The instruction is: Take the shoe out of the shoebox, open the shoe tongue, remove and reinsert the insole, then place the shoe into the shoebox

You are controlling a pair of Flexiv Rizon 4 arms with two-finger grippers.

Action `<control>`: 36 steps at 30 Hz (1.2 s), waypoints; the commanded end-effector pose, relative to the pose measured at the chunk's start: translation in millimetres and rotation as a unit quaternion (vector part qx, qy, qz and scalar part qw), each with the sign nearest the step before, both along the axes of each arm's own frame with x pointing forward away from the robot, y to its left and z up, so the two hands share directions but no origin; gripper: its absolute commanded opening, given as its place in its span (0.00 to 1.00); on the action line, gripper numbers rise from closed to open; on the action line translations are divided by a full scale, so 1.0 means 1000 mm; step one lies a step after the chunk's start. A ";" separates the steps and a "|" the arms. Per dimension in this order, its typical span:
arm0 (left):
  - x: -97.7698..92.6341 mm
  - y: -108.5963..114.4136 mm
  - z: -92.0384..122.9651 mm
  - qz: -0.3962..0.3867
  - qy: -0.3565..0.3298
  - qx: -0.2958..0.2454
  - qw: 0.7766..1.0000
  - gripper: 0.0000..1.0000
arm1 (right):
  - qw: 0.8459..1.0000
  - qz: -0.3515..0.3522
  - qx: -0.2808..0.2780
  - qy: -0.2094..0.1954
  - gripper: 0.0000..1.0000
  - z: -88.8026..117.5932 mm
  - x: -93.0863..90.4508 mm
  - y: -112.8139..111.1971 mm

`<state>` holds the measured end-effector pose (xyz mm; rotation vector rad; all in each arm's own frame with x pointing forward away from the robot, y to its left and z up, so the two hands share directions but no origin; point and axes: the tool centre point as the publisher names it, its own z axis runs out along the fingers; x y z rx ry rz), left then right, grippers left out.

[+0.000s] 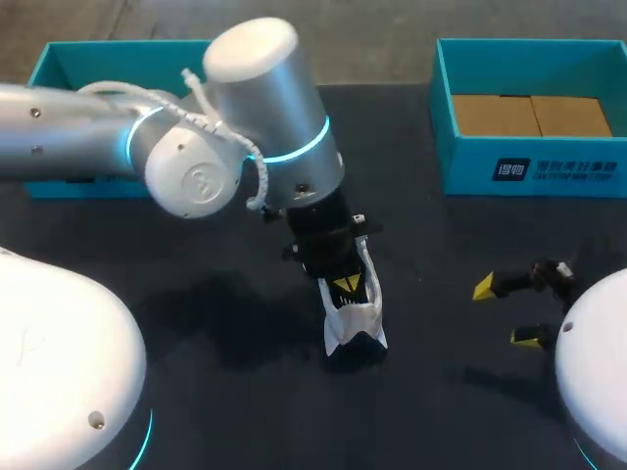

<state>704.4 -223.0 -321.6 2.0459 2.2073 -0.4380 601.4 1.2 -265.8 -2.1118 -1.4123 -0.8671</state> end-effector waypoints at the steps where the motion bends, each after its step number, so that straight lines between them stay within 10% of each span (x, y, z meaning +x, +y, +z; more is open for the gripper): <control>1: 0.003 -0.005 0.000 -0.010 0.005 0.056 0.998 0.00 | 1.000 0.006 -0.004 0.006 1.00 0.038 -0.010 -0.036; 36: -0.002 -0.001 -0.070 -0.077 0.031 0.174 0.981 0.00 | 1.000 0.007 -0.004 0.010 1.00 0.038 -0.009 -0.039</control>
